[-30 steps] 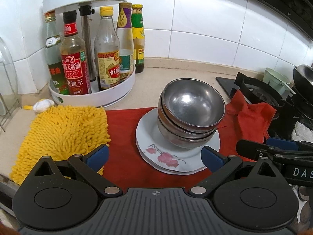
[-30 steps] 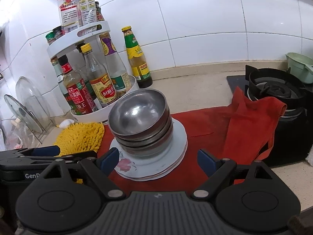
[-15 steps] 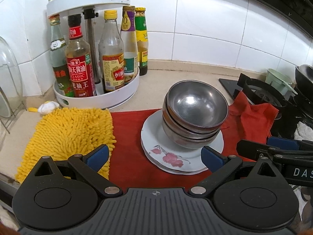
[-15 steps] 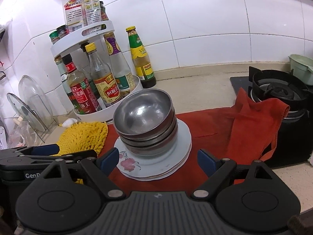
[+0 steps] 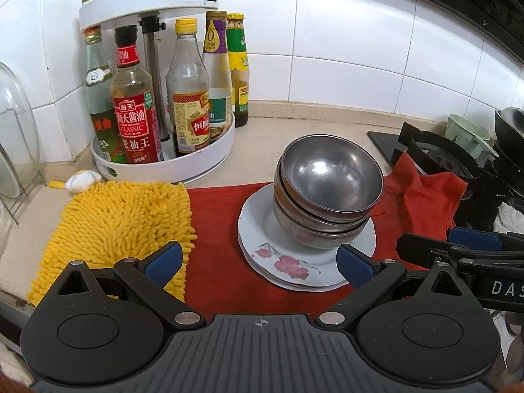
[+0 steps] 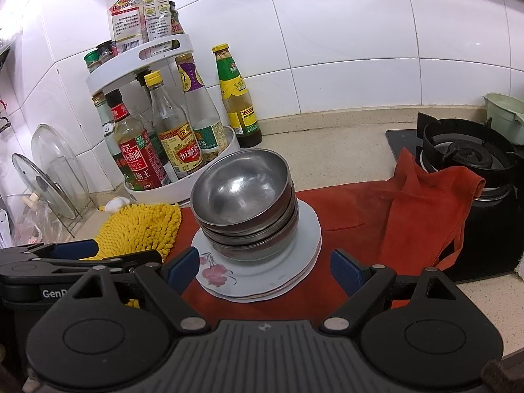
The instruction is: Organize plates and bowls
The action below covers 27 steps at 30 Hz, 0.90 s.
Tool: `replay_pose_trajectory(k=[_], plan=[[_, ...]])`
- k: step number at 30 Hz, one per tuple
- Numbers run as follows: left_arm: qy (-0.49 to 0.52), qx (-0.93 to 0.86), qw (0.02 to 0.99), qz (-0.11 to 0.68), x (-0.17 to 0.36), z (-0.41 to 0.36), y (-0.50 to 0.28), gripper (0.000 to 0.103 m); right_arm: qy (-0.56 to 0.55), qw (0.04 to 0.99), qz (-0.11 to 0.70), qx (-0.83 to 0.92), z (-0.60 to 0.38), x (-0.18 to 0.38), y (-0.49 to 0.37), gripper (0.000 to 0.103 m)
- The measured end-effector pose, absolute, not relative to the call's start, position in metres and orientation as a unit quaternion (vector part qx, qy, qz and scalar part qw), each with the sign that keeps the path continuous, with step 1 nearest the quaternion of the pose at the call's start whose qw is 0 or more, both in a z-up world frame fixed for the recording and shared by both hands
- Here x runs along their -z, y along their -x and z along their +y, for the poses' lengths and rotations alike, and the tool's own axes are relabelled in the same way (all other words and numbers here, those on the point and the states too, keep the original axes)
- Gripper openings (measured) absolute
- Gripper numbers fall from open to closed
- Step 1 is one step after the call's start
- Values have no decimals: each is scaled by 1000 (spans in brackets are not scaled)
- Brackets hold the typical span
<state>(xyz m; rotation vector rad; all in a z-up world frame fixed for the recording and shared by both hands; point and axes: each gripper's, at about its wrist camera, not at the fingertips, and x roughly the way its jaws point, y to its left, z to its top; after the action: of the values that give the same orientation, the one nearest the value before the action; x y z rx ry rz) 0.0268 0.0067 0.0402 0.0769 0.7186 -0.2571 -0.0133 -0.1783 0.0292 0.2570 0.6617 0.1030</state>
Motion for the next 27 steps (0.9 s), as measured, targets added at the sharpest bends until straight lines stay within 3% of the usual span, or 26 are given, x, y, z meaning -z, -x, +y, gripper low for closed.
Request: replay_pose_trajectory(k=[27], plan=[[-42, 122, 928, 350, -41, 8, -26, 102, -123, 936, 325, -52, -178, -30, 12, 83]])
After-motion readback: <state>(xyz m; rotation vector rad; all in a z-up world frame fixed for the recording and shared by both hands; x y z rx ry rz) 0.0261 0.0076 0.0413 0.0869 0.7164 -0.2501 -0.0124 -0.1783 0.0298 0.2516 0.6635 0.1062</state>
